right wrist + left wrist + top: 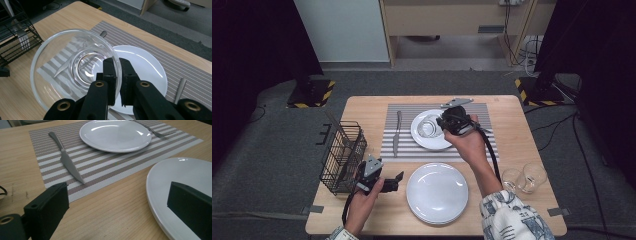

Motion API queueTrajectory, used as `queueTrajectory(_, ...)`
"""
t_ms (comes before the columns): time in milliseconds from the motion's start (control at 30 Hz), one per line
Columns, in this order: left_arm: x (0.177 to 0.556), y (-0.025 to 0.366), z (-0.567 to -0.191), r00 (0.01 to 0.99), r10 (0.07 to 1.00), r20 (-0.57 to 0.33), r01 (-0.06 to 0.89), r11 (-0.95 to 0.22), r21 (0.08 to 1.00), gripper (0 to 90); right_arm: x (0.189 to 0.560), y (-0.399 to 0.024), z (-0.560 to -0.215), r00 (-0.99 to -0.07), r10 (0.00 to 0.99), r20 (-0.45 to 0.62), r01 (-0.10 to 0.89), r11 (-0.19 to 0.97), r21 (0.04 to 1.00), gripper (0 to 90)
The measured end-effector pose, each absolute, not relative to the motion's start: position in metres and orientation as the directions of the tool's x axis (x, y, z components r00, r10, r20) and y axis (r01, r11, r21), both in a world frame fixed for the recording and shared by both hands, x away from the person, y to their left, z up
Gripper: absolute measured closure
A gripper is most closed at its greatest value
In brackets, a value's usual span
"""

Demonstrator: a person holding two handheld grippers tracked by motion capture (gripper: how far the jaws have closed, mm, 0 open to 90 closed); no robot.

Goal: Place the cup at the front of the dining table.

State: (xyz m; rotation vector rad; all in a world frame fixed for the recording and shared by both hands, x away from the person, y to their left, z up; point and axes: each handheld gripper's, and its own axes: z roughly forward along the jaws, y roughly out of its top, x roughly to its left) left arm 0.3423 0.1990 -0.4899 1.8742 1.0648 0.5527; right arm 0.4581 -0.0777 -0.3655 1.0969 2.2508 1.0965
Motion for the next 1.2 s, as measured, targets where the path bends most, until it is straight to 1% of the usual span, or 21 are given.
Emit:
queueTrajectory(500, 0.342, 0.199, -0.489, 0.534, 0.844, -0.041, 0.448, -0.242, 0.860, 3.4, 0.460, -0.055, -0.372, -0.629, 0.777, -0.017, 0.471, 0.398, 0.787, 84.9)
queueTrajectory(1200, 0.343, 0.199, -0.491, 0.534, 0.844, -0.040, 0.452, -0.246, 0.857, 3.3, 0.465, -0.039, -0.401, -0.646, 0.763, -0.001, 0.493, 0.418, 0.763, 84.9)
